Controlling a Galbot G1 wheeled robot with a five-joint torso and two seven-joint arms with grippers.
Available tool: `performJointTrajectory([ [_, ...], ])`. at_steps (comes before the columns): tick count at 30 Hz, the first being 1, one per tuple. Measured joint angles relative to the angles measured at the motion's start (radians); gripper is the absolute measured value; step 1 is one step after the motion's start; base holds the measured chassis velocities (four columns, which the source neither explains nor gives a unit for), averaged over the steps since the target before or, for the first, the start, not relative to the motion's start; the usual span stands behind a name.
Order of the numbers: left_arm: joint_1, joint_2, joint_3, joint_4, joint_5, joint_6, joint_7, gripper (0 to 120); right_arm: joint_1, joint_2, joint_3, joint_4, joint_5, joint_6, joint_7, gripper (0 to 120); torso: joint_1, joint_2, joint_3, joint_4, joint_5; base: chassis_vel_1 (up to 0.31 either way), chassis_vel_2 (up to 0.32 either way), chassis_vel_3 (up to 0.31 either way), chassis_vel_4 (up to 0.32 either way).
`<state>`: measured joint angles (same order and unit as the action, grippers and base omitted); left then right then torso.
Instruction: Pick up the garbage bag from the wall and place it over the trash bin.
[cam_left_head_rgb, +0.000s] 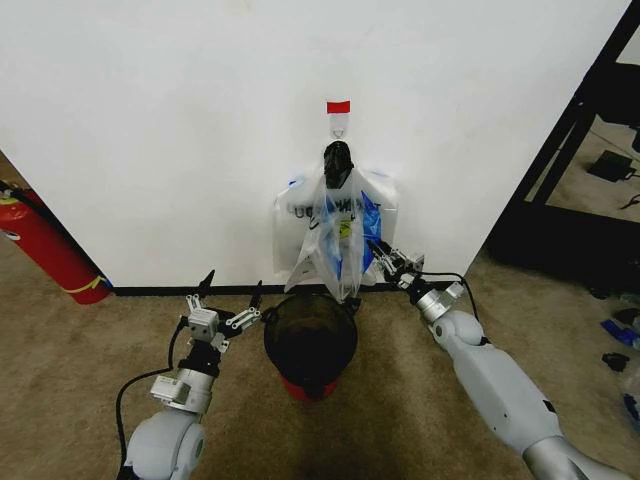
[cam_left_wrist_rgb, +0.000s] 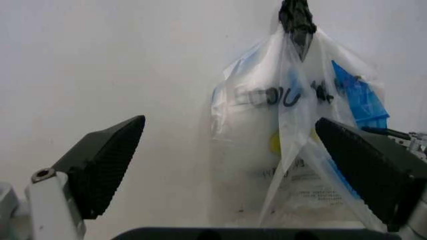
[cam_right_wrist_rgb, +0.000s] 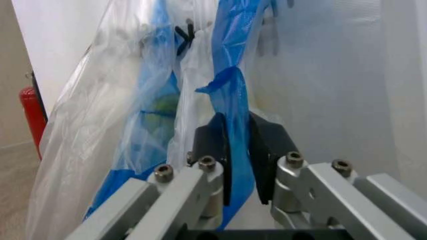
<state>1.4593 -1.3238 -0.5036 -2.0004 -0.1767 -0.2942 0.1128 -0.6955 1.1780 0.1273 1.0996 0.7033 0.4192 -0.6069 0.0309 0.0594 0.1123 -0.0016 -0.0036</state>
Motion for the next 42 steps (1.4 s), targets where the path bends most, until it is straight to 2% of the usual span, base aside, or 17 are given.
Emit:
performJointTrajectory([
  [5,0.002,-0.001,-0.002,0.000,0.002,0.000,0.000,100,-0.013,-0.008,0.007,0.047,0.025,0.004,-0.001,0,0.000,0.000,0.000,0.0003,-0.0001,0.000,0.000,0.000,0.000],
  [14,-0.022,0.015,0.018,0.013,0.003,0.000,0.001,100,-0.090,-0.048,0.031,0.179,0.141,0.003,-0.001,0,0.000,0.000,0.000,0.0000,0.0000,0.000,0.000,0.000,0.000],
  [20,-0.088,0.034,0.102,0.041,-0.030,-0.030,0.038,100,-0.163,-0.085,0.040,0.297,0.243,-0.003,0.030,0,0.000,0.000,0.000,0.0000,0.0000,0.000,0.000,0.000,0.000],
  [25,-0.230,0.067,0.228,0.103,-0.063,-0.022,0.063,100,-0.225,-0.106,0.041,0.379,0.313,-0.007,0.087,0,0.000,0.000,0.000,0.0001,0.0002,0.000,0.000,0.000,0.000],
  [28,-0.356,0.092,0.354,0.147,-0.063,0.029,0.023,100,-0.244,-0.111,0.046,0.402,0.343,-0.016,0.104,0,0.000,0.000,0.000,-0.0001,0.0000,0.000,0.000,0.000,0.000],
  [30,-0.384,0.097,0.385,0.155,-0.068,0.044,0.013,100,-0.247,-0.111,0.048,0.403,0.345,-0.017,0.105,0,0.000,0.000,0.000,-0.0002,0.0000,0.000,0.000,0.000,0.000],
  [33,-0.507,0.121,0.530,0.178,-0.127,0.141,-0.048,100,-0.253,-0.102,0.055,0.398,0.344,-0.016,0.107,0,0.000,0.000,0.000,-0.0004,0.0000,0.000,0.000,0.000,0.000],
  [34,-0.549,0.132,0.581,0.182,-0.152,0.198,-0.072,100,-0.255,-0.094,0.058,0.393,0.341,-0.015,0.107,0,0.000,0.000,0.000,-0.0001,0.0002,0.000,0.000,0.000,0.000],
  [37,-0.630,0.143,0.670,0.214,-0.149,0.320,-0.141,100,-0.258,-0.085,0.062,0.389,0.334,-0.011,0.107,0,0.000,0.000,0.000,0.0003,0.0001,0.000,0.000,0.000,0.000],
  [38,-0.630,0.143,0.670,0.214,-0.149,0.320,-0.141,100,-0.258,-0.085,0.062,0.389,0.334,-0.011,0.107,0,0.000,0.000,0.000,0.0003,0.0001,0.000,0.000,0.000,0.000],
  [41,-0.682,0.144,0.723,0.246,-0.107,0.413,-0.211,100,-0.260,-0.081,0.063,0.389,0.329,-0.008,0.107,0,0.000,0.000,0.000,0.0000,0.0002,0.000,0.000,0.000,0.000],
  [42,-0.687,0.144,0.727,0.248,-0.103,0.422,-0.216,100,-0.260,-0.081,0.063,0.389,0.328,-0.008,0.107,0,0.000,0.000,0.000,0.0000,0.0002,0.000,0.000,0.000,0.000],
])
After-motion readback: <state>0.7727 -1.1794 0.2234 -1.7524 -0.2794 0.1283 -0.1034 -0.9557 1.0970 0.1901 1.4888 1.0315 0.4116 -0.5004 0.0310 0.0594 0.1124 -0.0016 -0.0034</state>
